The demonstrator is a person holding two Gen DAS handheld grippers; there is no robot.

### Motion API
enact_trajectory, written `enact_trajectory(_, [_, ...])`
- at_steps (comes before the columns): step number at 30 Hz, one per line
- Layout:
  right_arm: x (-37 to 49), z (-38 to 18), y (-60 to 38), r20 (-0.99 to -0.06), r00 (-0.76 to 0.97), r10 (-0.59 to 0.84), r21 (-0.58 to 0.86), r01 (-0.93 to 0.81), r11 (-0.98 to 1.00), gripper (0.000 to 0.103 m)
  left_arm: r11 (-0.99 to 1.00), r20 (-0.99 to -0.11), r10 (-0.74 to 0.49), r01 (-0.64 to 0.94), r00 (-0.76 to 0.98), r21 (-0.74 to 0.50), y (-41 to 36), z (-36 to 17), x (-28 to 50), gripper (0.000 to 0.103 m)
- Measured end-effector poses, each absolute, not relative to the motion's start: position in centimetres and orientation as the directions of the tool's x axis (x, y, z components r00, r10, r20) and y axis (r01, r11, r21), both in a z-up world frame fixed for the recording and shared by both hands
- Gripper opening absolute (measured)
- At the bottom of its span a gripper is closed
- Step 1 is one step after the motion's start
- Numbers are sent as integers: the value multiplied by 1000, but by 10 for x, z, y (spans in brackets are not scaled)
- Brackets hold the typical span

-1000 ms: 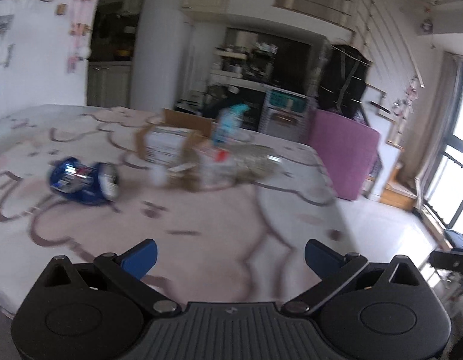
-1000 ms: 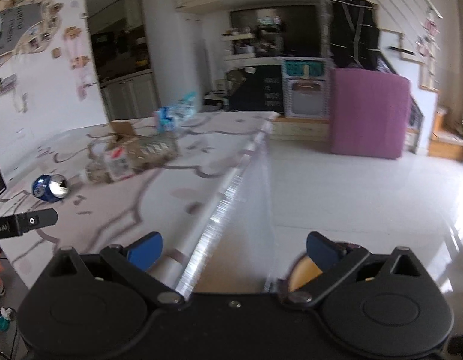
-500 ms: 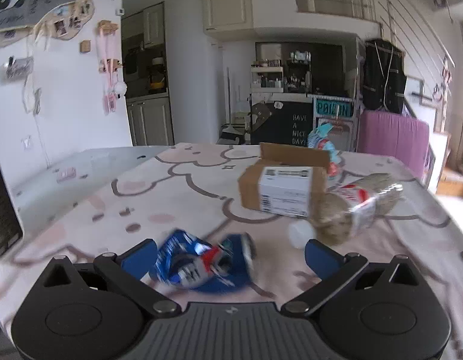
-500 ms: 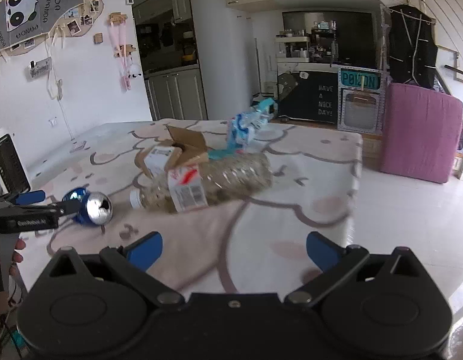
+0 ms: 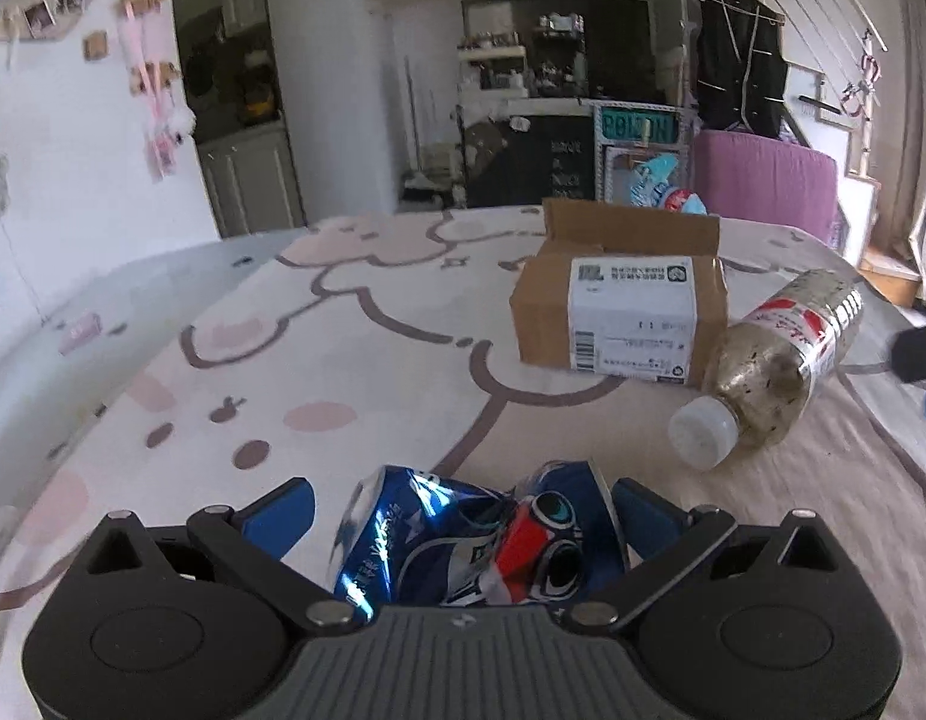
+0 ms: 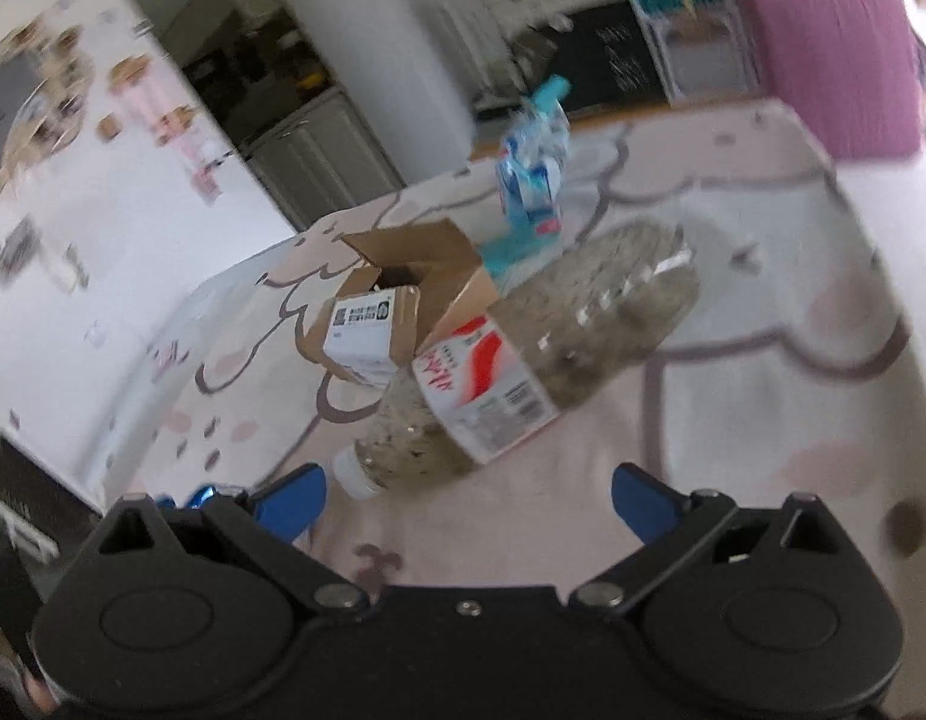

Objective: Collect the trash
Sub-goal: 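Grasp the crushed blue Pepsi can with the left tool while the right tool approaches the plastic bottle, then close the right tool on the neck of the clear plastic bottle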

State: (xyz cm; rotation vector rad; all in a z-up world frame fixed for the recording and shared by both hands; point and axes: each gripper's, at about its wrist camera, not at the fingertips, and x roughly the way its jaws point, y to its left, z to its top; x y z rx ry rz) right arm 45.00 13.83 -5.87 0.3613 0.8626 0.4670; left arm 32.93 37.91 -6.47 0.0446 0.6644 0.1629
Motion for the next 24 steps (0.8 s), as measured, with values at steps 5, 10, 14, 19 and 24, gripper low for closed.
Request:
enact_trajectory(5, [459,-84,161,-641,568,515,598,-49,800,101,989,-610,142,-135,779,57,384,-66,332,96])
enact_trajectory(10, [457,-100,182,-638,617,460,654,120,747,100,986,-603,158,-158,782,53,380,-69,324,95])
enact_trajectory(14, [452,-101,200,-635,676,373,610,143,779,102,983,-588,168,-182,791,36,378,-71,313,94])
enact_trajectory(19, [457,-98,222,-666,704,248,443,106,890,96,978,-564,175,-208,807,6,378,-73,302,93])
enact_trajectory(24, [447,-96,204,-663,694,282,406,17,914,86,975,-552,180,-222,814,-10,375,-72,295,92])
